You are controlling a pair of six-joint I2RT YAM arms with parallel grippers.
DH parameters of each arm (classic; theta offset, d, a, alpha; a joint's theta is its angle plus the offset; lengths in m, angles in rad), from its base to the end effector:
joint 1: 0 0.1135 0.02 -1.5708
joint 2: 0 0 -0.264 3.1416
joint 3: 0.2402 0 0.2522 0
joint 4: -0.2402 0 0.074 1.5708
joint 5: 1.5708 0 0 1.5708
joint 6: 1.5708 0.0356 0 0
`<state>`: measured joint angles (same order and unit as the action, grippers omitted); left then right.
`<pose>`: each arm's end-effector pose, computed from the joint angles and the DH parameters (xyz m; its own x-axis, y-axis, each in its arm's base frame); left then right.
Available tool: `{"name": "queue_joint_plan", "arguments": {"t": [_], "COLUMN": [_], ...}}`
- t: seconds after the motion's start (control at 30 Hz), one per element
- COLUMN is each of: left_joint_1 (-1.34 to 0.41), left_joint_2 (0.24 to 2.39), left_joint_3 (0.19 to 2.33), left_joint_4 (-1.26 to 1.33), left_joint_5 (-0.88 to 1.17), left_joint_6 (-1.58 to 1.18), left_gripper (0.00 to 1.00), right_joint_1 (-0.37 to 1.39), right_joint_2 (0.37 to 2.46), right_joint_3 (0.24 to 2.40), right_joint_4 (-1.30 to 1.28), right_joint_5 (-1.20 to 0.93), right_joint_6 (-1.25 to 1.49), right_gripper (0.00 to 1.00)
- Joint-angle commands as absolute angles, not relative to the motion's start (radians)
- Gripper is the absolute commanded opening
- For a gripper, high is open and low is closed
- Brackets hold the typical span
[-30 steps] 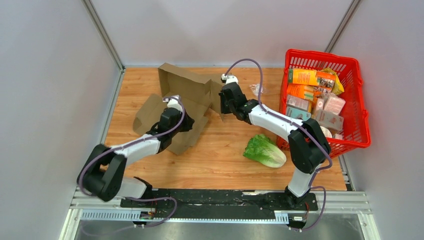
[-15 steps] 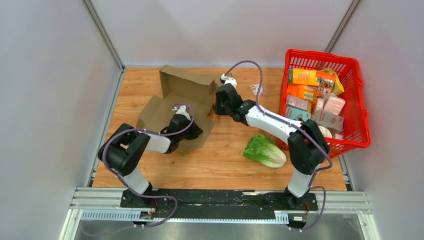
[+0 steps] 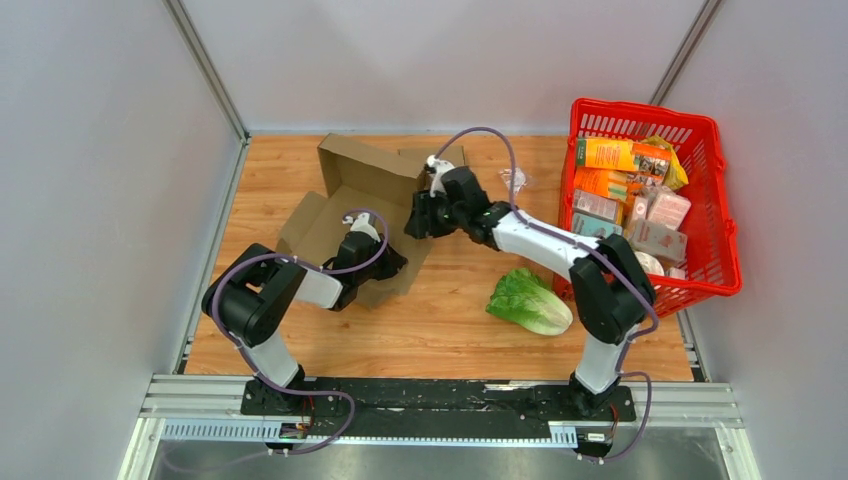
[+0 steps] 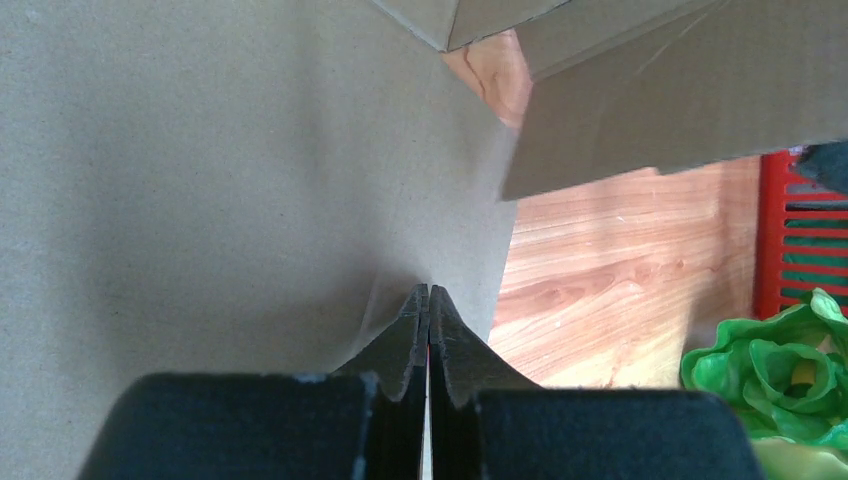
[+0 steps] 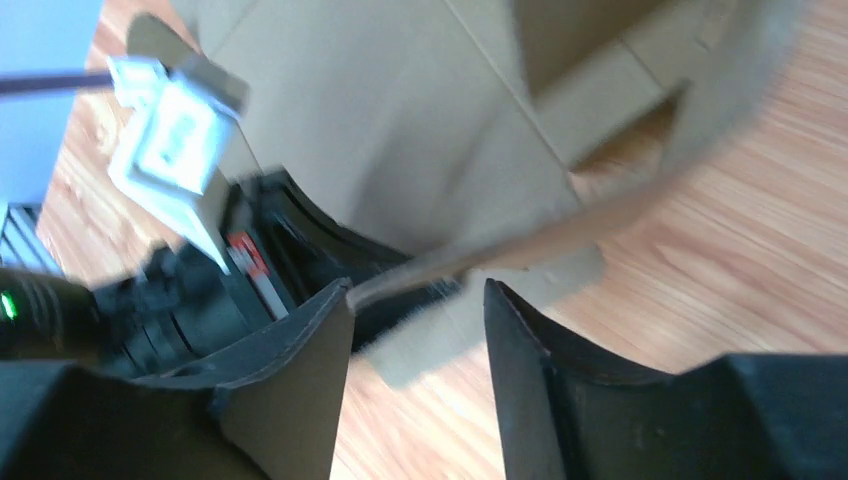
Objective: Fold the paper box
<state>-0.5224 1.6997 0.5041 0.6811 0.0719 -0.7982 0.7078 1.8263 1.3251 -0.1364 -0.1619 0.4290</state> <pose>0.2543 -0.1493 0.1155 -0.6929 -0.4252 -0.5823 0.0798 0.7574 -0.6481 0.3139 0.2762 0.2389 -0.7191 -0.0751 -0.6908 -0.4849 0.7663 0.4215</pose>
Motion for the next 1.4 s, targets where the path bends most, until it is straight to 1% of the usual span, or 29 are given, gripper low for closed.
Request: {"name": "queue_joint_plan", "arguments": {"t": [0.0, 0.03, 0.07, 0.13, 0.17, 0.3, 0.43, 0.5, 0.57, 0.67, 0.7, 0.73, 0.9, 0.97, 1.03, 1.13, 1.3, 1.37], "left_joint_1": [-0.525, -0.525, -0.525, -0.525, -0.525, -0.522, -0.522, -0.522, -0.522, -0.520, -0.520, -0.520, -0.520, -0.520, -0.520, -0.520, -0.520, -0.520], "left_joint_2": [1.729, 1.730, 1.735, 1.741, 1.744, 1.740, 1.741, 1.747, 1.752, 1.755, 1.752, 1.747, 1.744, 1.747, 1.752, 1.755, 1.758, 1.759], "left_joint_3": [0.480, 0.480, 0.482, 0.485, 0.486, 0.483, 0.486, 0.488, 0.488, 0.485, 0.483, 0.480, 0.477, 0.477, 0.479, 0.480, 0.482, 0.485], "left_joint_4": [0.650, 0.650, 0.650, 0.653, 0.655, 0.650, 0.649, 0.653, 0.660, 0.663, 0.663, 0.663, 0.666, 0.672, 0.676, 0.678, 0.681, 0.681], "left_joint_5": [0.075, 0.078, 0.080, 0.087, 0.089, 0.089, 0.090, 0.095, 0.094, 0.095, 0.097, 0.094, 0.097, 0.100, 0.103, 0.106, 0.106, 0.107], "left_joint_6": [-0.793, -0.792, -0.792, -0.790, -0.790, -0.784, -0.778, -0.781, -0.781, -0.779, -0.778, -0.778, -0.770, -0.772, -0.773, -0.773, -0.772, -0.772], "left_gripper": [0.01, 0.01, 0.01, 0.01, 0.01, 0.00, 0.01, 0.00, 0.00, 0.01, 0.00, 0.01, 0.00, 0.01, 0.00, 0.01, 0.00, 0.00], "right_joint_1": [0.598, 0.589, 0.583, 0.559, 0.555, 0.545, 0.500, 0.500, 0.506, 0.508, 0.509, 0.511, 0.531, 0.541, 0.569, 0.600, 0.636, 0.650], "right_joint_2": [1.608, 1.554, 1.539, 1.532, 1.528, 1.512, 1.613, 1.713, 1.764, 1.833, 1.841, 1.859, 1.925, 1.931, 1.936, 1.945, 1.965, 1.977], "right_joint_3": [1.192, 1.186, 1.184, 1.192, 1.181, 1.120, 1.170, 1.264, 1.279, 1.313, 1.299, 1.295, 1.338, 1.325, 1.319, 1.299, 1.275, 1.285], "right_joint_4": [-0.120, -0.141, -0.188, -0.231, -0.239, -0.189, -0.198, -0.251, -0.191, -0.103, -0.057, 0.042, 0.130, 0.207, 0.248, 0.328, 0.422, 0.433], "right_joint_5": [-0.397, -0.355, -0.269, -0.215, -0.145, -0.095, -0.069, -0.141, -0.210, -0.302, -0.328, -0.366, -0.351, -0.351, -0.307, -0.148, -0.075, 0.041], "right_joint_6": [0.238, 0.218, 0.200, 0.155, 0.146, 0.101, 0.055, -0.035, -0.101, -0.109, -0.094, -0.087, -0.065, -0.037, -0.034, -0.006, 0.060, 0.074], "right_gripper": [0.58, 0.68, 0.71, 0.71, 0.71, 0.74, 0.74, 0.74, 0.74, 0.74, 0.75, 0.75, 0.73, 0.73, 0.73, 0.73, 0.75, 0.76]}}
